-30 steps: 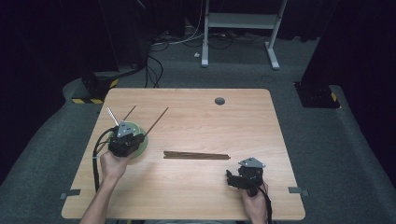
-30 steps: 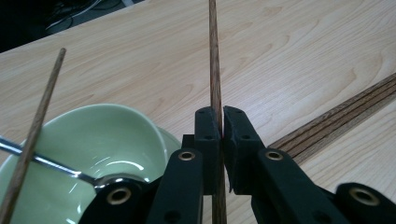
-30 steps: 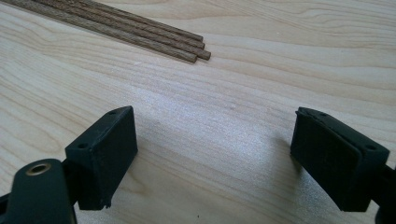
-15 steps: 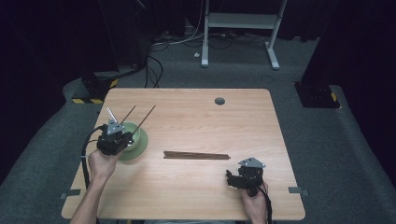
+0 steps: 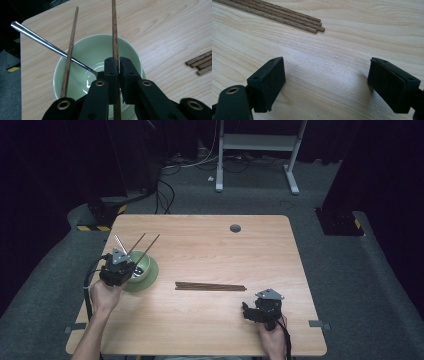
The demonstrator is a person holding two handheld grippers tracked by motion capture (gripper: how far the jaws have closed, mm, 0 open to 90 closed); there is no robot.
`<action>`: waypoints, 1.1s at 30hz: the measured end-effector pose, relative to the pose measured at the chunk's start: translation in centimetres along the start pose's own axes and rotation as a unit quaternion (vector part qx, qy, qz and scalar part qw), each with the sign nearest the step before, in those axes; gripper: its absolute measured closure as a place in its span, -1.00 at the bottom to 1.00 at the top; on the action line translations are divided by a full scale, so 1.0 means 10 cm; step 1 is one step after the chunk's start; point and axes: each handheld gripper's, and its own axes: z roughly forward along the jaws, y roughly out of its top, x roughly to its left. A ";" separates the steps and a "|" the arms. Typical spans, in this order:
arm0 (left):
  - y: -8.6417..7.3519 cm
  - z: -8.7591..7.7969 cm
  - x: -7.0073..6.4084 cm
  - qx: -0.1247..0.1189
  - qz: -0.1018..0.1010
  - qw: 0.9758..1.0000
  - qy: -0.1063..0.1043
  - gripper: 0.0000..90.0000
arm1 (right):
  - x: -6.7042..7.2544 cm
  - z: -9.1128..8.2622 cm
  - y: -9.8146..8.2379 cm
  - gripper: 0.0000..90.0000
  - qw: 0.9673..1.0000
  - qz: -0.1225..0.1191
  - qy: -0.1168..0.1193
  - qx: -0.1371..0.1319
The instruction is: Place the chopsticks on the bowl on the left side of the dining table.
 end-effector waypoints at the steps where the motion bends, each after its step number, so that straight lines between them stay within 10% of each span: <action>1: -0.01 0.00 0.01 0.003 0.001 1.000 0.002 0.87 | 0.00 0.00 0.00 -0.68 1.000 0.000 0.000 0.000; 33: -0.08 0.16 0.22 0.042 -0.009 0.998 0.038 0.87 | 0.00 0.00 0.00 -0.69 1.000 0.000 0.000 0.000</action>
